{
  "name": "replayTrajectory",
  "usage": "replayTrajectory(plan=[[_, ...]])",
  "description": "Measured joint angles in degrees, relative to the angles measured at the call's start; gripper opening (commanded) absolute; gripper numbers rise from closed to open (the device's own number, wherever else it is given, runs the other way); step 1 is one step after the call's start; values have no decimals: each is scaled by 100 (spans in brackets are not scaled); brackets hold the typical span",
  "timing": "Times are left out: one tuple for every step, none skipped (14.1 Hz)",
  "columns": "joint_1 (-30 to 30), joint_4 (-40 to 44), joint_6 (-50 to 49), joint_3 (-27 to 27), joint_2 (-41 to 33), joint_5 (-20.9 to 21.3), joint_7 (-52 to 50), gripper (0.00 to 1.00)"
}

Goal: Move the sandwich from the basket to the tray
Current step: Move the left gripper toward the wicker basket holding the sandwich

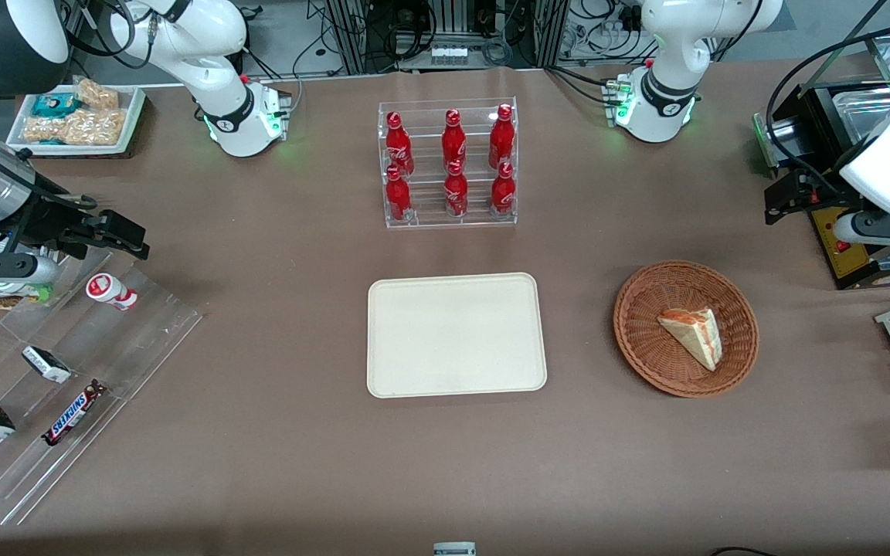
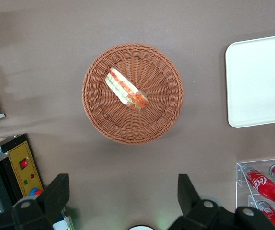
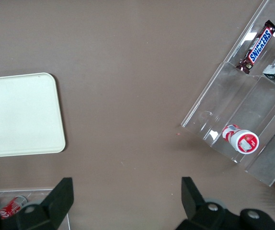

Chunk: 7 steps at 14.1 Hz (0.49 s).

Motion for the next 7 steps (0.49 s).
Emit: replayTrajectory(plan=[[0,-1,0,0,0,0,-15,100],[1,-1,0,2,0,0,-24,100],[3,-2,0,3,2,0,-31,100],[4,-4,0,6,3,1,-32,100],[5,-4,0,10,3,1,-32,100],[7,-5,-1,16,3,1,-33,100],[9,-13,-8,23,5,5,-33,100]])
